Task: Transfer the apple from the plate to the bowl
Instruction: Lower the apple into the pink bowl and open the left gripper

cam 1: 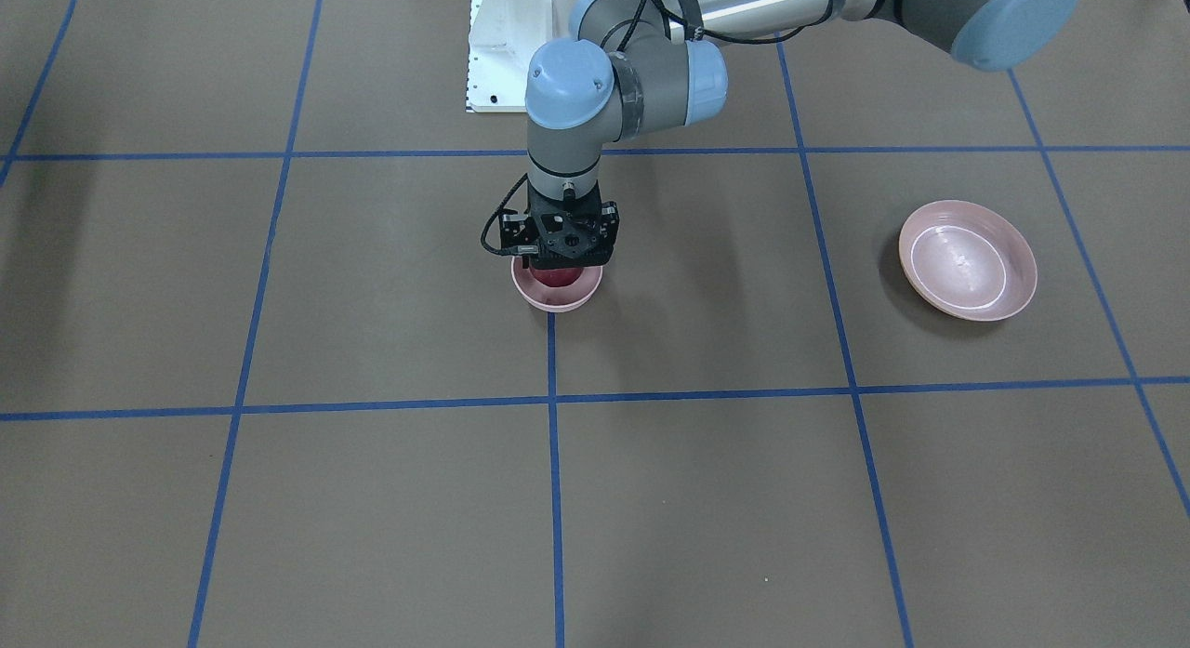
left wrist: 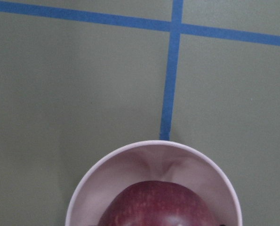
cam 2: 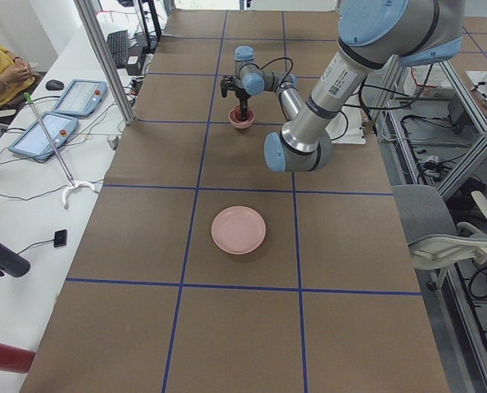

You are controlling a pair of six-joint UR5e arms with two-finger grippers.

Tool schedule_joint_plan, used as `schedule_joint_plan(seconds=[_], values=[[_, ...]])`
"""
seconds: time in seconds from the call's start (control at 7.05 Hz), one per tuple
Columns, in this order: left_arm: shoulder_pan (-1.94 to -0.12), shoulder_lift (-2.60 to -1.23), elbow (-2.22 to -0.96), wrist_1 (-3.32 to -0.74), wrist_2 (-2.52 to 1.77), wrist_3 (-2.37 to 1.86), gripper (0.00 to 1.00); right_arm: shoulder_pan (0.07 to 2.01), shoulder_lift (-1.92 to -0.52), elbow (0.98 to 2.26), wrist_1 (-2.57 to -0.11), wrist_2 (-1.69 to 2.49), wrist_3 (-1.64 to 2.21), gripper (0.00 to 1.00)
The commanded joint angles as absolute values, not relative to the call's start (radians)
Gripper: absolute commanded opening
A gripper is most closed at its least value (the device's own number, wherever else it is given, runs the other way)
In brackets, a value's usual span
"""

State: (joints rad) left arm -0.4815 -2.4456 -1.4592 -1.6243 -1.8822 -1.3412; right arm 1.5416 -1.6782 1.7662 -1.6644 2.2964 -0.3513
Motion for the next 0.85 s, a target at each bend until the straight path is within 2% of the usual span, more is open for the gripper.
schedule_joint_plan(seconds=[0.0,0.43,0.71], values=[[-0.48,-2.445,-1.463,-1.624,-1.881,-1.341,0.97,1.542,-1.678,1.766,-1.664,2.296,-0.351,1.0],[-0.489,-2.431,-1.534,-1.614,-1.881,-1.33,0.98,1.542,-1.677,1.764,-1.664,2.296,-0.351,1.0],[-0.544,-2.238,-1.754,-1.586,-1.902,-1.198,0.98,1.542,-1.666,1.752,-1.664,2.295,-0.332,1.0]])
